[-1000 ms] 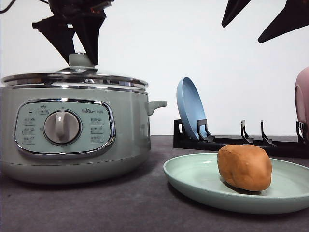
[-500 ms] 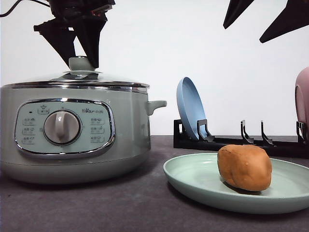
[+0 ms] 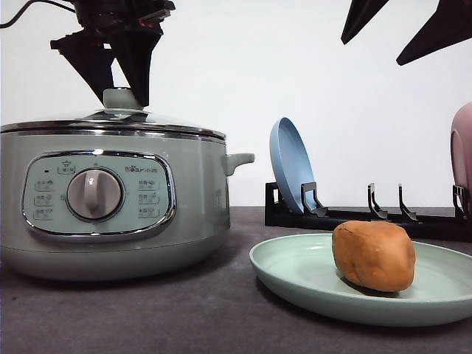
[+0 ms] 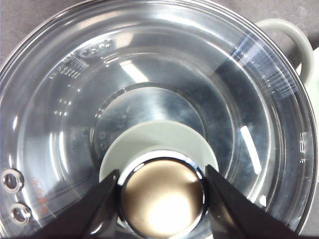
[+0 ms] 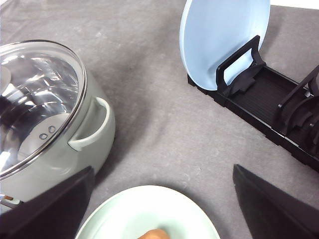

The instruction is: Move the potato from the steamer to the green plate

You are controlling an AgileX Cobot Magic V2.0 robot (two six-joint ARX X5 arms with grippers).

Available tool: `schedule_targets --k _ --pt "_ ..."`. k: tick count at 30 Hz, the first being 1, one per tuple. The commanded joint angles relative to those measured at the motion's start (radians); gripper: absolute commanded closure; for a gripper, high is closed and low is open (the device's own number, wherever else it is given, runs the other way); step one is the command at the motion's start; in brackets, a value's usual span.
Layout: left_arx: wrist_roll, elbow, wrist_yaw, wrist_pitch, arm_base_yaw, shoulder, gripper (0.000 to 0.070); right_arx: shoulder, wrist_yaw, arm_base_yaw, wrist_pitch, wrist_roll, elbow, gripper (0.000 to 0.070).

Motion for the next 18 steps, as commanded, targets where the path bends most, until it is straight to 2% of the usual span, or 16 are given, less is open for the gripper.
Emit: schedule_targets --k 1,5,7,18 --pt "-0.002 0.043 0.005 0.016 -0.004 0.017 0.0578 0.008 0.004 0.003 0.005 -0.008 0.016 0.0139" --pt "-0.003 0.043 0.005 0.019 -0.005 0.017 0.0261 0.008 0.004 0.003 0.005 -0.008 0.016 0.0139" --pt "-0.003 0.043 0.005 0.018 -0.005 0.017 0.0187 0.008 0.004 0.004 0.005 -0.008 0.016 0.0139" --pt "-0.018 0.045 0.005 0.019 -0.005 -0.045 0.0177 0.008 -0.005 0.004 -0.004 -0.009 0.016 0.0139"
